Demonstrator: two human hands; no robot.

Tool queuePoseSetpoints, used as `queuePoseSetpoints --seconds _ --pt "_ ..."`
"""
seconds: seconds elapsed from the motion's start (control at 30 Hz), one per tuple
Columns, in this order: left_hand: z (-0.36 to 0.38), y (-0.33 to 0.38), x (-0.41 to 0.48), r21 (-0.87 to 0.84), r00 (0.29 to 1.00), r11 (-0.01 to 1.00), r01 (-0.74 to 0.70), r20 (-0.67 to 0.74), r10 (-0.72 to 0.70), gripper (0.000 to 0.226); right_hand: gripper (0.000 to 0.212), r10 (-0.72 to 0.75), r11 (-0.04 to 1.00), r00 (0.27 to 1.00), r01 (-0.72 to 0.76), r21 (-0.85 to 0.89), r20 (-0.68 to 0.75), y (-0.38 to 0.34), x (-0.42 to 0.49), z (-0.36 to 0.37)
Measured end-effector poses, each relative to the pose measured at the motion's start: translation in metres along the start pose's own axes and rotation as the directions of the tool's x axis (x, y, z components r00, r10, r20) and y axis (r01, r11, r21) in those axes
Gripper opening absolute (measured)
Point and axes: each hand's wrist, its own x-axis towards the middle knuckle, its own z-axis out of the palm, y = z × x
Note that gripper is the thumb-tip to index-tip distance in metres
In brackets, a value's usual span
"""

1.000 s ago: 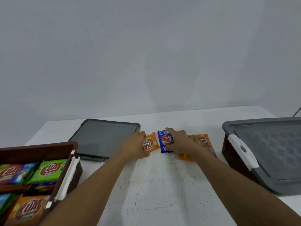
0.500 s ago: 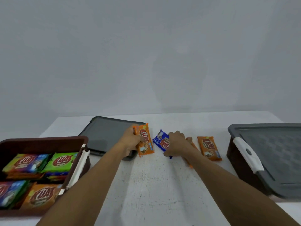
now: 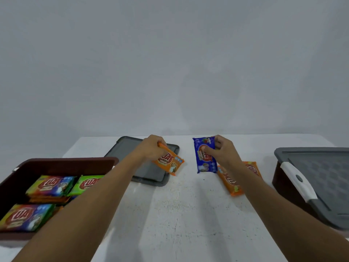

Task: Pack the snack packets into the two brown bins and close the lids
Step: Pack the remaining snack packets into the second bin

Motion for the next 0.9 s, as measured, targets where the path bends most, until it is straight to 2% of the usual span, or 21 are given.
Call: queuePoseSetpoints --seconds 0.07,0.13,0.23,0.33,0.47,0.6,0.67,0.73,0.8,0.83,0.9 --pt "-0.014 -0.004 -0.007 -0.019 1.000 1.000 0.002 0.025 -0.001 0.013 0.020 0.013 0.999 1.000 -0.014 0.042 0.021 -0.009 -0.003 0.008" --pt "-0.032 -0.010 -0.018 -0.039 0.999 0.999 -0.022 0.040 0.023 0.014 0.017 -0.001 1.000 0.999 0.000 0.008 0.046 -0.020 -0.008 0.021" --pt "-0.058 -0.026 -0.036 -0.209 0.997 0.976 -0.055 0.037 0.065 0.022 0.014 -0.003 0.993 0.993 0.017 -0.115 0.121 -0.039 -0.019 0.044" --pt "-0.088 -0.050 -0.057 -0.384 0.996 0.921 -0.063 0.027 0.079 0.034 0.019 0.060 0.989 0.975 -0.029 -0.145 0.214 -0.059 -0.033 0.073" --pt "-0.139 -0.099 -0.087 -0.500 1.000 0.866 -0.011 0.011 0.019 0.028 0.023 0.147 0.984 0.945 -0.110 -0.140 0.291 -0.091 -0.057 0.127" --pt "-0.181 -0.154 -0.107 -0.391 0.996 0.918 0.060 0.082 -0.030 0.020 0.043 0.084 0.962 0.938 0.012 -0.272 0.337 -0.128 -0.074 0.173" --pt "-0.198 -0.180 -0.116 -0.351 0.994 0.933 0.083 0.095 -0.053 0.019 0.063 0.053 0.924 0.927 0.095 -0.370 0.370 -0.145 -0.080 0.198" --pt "-0.209 -0.199 -0.122 -0.382 0.994 0.919 0.096 0.091 -0.066 0.019 0.078 0.027 0.849 0.913 0.194 -0.492 0.407 -0.157 -0.085 0.220" --pt "-0.213 -0.213 -0.127 -0.405 0.995 0.910 0.091 0.070 -0.069 0.018 0.080 -0.017 0.759 0.891 0.307 -0.574 0.454 -0.164 -0.088 0.239" --pt "-0.214 -0.222 -0.128 -0.381 0.996 0.921 0.083 0.058 -0.066 0.017 0.079 -0.037 0.715 0.875 0.360 -0.599 0.482 -0.165 -0.090 0.251" --pt "-0.212 -0.238 -0.126 -0.226 1.000 0.974 0.018 -0.008 -0.020 0.018 0.076 -0.082 0.603 0.834 0.477 -0.639 0.546 -0.165 -0.093 0.271"
